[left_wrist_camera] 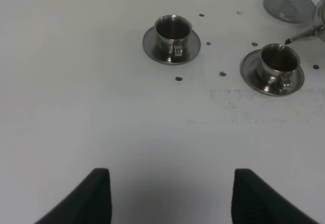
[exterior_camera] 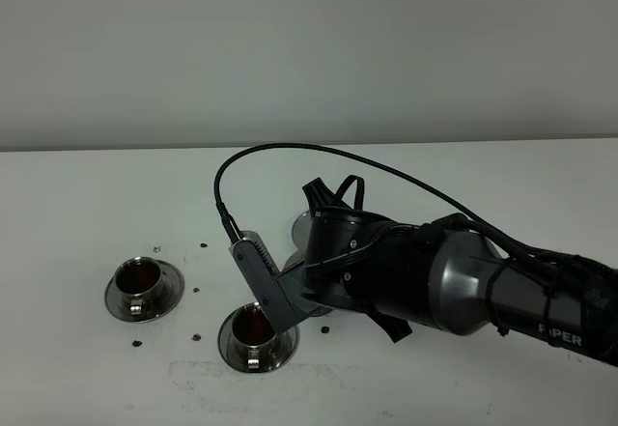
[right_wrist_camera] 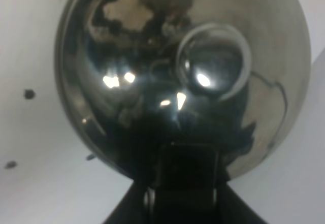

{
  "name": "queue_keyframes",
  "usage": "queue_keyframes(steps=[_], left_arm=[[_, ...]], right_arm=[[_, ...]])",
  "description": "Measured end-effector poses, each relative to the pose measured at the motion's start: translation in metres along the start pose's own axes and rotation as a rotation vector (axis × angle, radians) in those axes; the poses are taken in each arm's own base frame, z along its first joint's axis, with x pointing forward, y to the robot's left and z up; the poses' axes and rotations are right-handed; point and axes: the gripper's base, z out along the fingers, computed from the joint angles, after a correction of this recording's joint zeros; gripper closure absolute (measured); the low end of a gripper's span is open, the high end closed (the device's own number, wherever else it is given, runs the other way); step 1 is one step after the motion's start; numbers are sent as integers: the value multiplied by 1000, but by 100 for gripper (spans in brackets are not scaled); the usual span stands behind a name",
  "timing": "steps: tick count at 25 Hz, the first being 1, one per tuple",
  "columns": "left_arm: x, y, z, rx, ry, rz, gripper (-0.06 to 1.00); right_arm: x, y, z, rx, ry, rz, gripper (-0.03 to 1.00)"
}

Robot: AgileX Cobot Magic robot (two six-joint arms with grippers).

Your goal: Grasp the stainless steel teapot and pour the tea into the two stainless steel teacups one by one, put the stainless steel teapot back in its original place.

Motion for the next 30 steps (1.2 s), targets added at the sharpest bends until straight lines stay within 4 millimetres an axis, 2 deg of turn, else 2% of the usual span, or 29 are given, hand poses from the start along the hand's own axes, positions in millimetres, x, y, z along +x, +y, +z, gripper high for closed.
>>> queue_keyframes(steps=[5,9,13,16,18,21,25,30], left_arm=[[0,0,0,0,0,0,37],[0,0,0,0,0,0,37],[0,0,0,0,0,-1,37],[0,0,0,0,0,-1,37],[0,0,0,0,0,-1,37],[0,0,0,0,0,-1,37],[0,0,0,0,0,-1,37],[0,0,0,0,0,-1,37]], right_arm=[[4,1,-5,-27,-23,70,77],[14,-2,-17,-36,-42,213,77],[27,-6,-38,-43,-99,490,77],[39,-6,-47,-101,-151,752,77],[45,-6,-48,-155,-171,928,77],[48,-4,-43,-209,-187,1095,77],[49,10,-36,-244,-259,1202,77],[45,42,-29,-289,-332,1276,77]])
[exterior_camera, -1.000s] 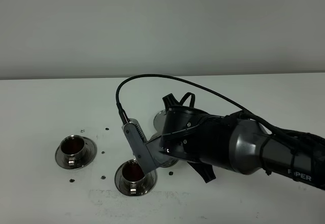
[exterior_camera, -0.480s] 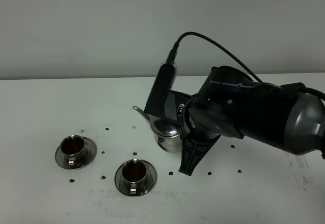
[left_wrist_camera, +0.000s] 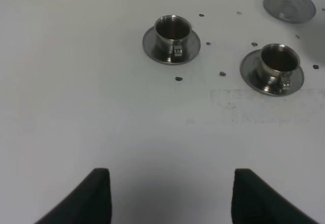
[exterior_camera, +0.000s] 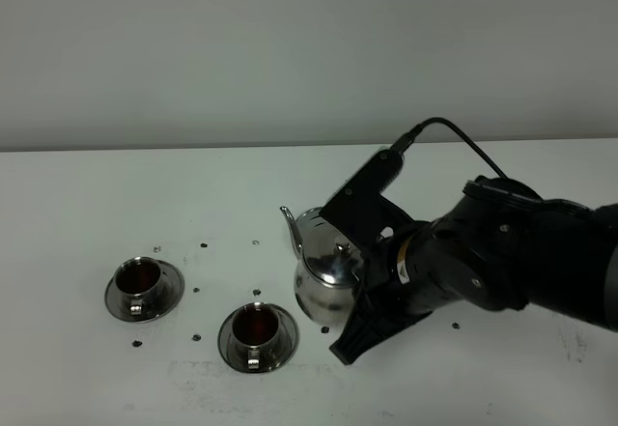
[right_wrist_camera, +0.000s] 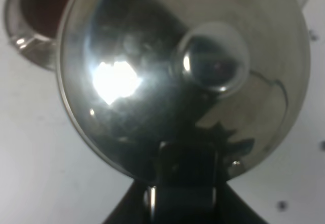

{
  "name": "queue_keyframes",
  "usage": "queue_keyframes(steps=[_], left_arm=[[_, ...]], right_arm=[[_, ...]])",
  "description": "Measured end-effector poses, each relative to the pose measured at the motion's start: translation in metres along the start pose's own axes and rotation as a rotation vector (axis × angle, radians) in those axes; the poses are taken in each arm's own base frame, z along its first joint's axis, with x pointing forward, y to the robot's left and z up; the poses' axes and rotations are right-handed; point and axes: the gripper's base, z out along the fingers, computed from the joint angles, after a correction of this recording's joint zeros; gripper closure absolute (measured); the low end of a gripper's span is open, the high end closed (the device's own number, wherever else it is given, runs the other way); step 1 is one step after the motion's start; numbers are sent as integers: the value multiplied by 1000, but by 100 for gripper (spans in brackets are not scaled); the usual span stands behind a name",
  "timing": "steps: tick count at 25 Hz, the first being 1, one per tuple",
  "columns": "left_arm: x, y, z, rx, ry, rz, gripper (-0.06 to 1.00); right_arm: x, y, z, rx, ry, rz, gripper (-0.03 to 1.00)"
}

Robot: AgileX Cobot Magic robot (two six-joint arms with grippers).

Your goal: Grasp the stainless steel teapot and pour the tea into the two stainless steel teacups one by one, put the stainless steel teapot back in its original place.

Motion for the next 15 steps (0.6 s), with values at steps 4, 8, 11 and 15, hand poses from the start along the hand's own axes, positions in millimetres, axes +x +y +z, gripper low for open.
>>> queue_keyframes(steps=[4,8,11,15], left_arm=[[0,0,0,0,0,0,37],[0,0,0,0,0,1,37],[0,0,0,0,0,1,37],[0,0,0,0,0,1,37]], right_arm=[[20,7,13,-31,14,28,77],[28,9,20,-35,2,51,77],[28,9,29,-22,4,49,77],[31,8,42,-4,30,43,77]])
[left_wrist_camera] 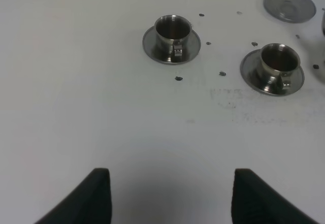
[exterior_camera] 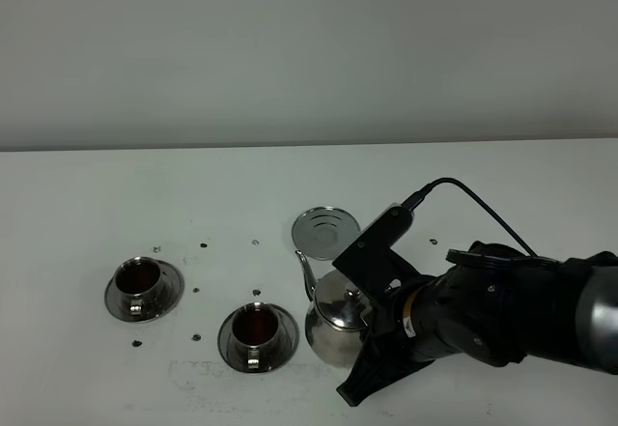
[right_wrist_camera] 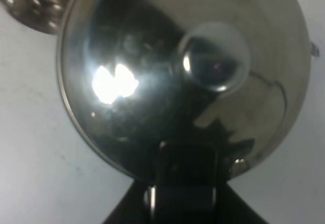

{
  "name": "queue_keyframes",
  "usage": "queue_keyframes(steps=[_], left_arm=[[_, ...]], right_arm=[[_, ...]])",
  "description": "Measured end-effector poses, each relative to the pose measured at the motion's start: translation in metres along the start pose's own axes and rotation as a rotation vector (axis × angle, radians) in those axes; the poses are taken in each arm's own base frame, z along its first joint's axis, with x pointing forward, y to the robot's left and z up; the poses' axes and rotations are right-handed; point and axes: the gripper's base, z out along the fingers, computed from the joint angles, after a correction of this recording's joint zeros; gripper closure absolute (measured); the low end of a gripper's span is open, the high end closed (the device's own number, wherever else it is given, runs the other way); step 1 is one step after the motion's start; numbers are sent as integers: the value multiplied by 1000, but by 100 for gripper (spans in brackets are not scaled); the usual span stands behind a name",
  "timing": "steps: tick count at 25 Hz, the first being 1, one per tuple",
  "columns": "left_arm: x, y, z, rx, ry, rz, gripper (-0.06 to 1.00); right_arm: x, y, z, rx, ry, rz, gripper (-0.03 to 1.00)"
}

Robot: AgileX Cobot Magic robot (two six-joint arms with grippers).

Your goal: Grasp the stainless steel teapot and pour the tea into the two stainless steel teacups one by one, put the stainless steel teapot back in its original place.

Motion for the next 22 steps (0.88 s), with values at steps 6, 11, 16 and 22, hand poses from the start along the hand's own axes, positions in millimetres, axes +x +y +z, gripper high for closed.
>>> queue_keyframes(steps=[6,11,16,22], left_arm=[[0,0,0,0,0,0,37],[0,0,0,0,0,0,37],[0,0,0,0,0,0,37],[0,0,0,0,0,0,37]], right_arm=[[3,1,13,7,29,-5,77],[6,2,21,7,53,-13,77],[-8,-9,4,34,41,7,77],[-42,-53,-16,126,-30,53,77]])
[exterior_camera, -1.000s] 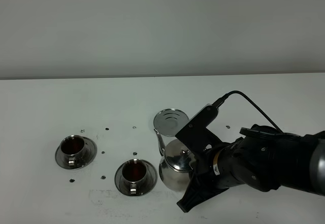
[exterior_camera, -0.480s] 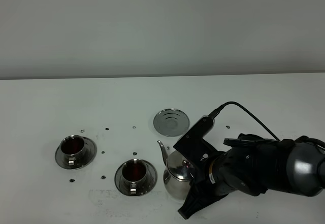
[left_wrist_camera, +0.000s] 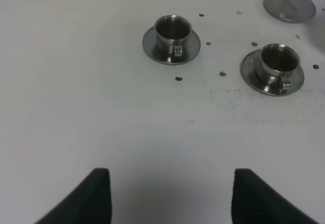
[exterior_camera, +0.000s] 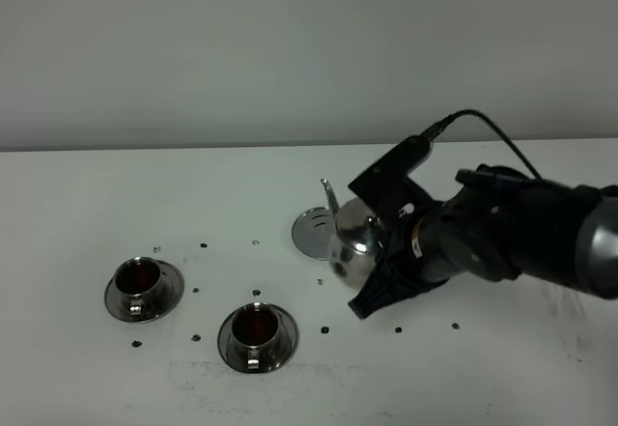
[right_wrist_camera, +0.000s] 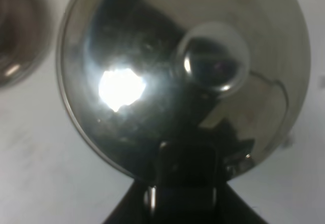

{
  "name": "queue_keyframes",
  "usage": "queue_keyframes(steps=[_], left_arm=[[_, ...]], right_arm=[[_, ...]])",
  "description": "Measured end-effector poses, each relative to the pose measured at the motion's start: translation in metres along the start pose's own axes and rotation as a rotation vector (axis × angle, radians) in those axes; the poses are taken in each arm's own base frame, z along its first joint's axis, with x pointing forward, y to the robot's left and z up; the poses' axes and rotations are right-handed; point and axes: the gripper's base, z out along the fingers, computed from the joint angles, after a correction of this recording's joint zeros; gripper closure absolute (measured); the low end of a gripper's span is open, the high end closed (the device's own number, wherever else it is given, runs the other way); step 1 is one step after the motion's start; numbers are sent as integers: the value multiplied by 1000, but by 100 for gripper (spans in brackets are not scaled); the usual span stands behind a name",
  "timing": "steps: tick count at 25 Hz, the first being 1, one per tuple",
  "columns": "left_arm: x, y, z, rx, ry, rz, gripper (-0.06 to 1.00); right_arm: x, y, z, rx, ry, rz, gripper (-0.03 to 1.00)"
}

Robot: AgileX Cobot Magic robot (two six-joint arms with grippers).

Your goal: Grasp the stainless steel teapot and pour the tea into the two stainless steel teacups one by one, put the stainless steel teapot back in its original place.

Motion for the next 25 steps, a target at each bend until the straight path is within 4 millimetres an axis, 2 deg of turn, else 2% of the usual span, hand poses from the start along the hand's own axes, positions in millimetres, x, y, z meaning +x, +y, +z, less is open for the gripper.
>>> queue_keyframes(steps=[6,13,20,25], left_arm=[[0,0,0,0,0,0,37],[0,0,0,0,0,0,37],[0,0,0,0,0,0,37],[0,0,0,0,0,0,37]], right_arm=[[-38,-23,4,46,-28,23,77],[-70,-28,30,45,22,-1,77],[-87,-27,53,33,14,-14,77],[-83,-24,69,24,42,-21,77]])
